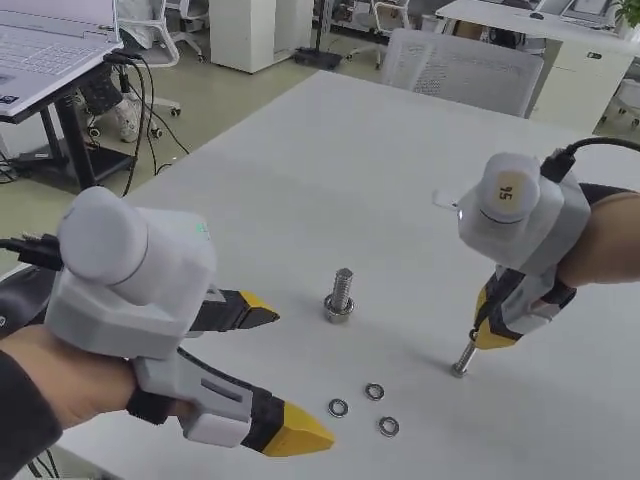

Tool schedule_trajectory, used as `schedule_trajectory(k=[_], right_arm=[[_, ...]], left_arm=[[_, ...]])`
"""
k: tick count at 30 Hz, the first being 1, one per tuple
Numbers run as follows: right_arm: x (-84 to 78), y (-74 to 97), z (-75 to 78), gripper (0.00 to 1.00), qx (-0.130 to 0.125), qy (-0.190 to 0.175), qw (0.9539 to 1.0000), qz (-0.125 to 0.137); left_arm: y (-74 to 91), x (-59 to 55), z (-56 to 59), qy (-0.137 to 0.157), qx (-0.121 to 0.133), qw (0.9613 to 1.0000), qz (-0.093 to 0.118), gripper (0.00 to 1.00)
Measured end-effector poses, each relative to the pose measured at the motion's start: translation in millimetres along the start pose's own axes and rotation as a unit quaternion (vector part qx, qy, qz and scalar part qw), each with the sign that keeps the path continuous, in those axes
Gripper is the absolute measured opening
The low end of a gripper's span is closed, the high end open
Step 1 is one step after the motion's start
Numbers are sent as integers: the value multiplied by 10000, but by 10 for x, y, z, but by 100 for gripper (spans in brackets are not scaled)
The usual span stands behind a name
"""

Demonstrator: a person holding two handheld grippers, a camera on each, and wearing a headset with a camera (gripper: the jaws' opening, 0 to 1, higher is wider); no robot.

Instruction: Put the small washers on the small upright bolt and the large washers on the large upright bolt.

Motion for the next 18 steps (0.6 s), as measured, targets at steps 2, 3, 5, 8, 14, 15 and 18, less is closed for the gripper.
schedule_trajectory(k=[2,3,5,8,14,15,18], right_arm=[[-2,-15,-7,14,19,-8,10000,-7],[5,-22,-23,14,24,-5,10000,2],[10,-40,-28,14,46,-13,10000,17],[20,-69,-49,14,76,-14,10000,8],[37,-148,-71,14,126,-10,9999,1],[33,-159,-74,14,130,-15,9999,-13],[30,-208,-85,14,144,-6,9999,-41]], left_arm=[[1,-2,1,1,3,10000,0,79],[2,-3,3,7,-2,10000,3,79],[2,-6,4,7,0,10000,-4,79],[1,-7,10,11,-2,10000,-13,79],[2,-13,13,29,2,10000,-20,79],[3,-14,13,29,3,10000,-22,79],[4,-22,11,37,5,10000,-31,79]])
Point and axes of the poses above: the centre of the closed fingertips' face, and the gripper's own axes: y roughly backward along the fingers, z roughly to its right, x roughly out of its top, the point moved 2 cm from there along y, roughly backward along the fingers, and after that the axes turned 2 degrees about y, right-handed, at the moved point
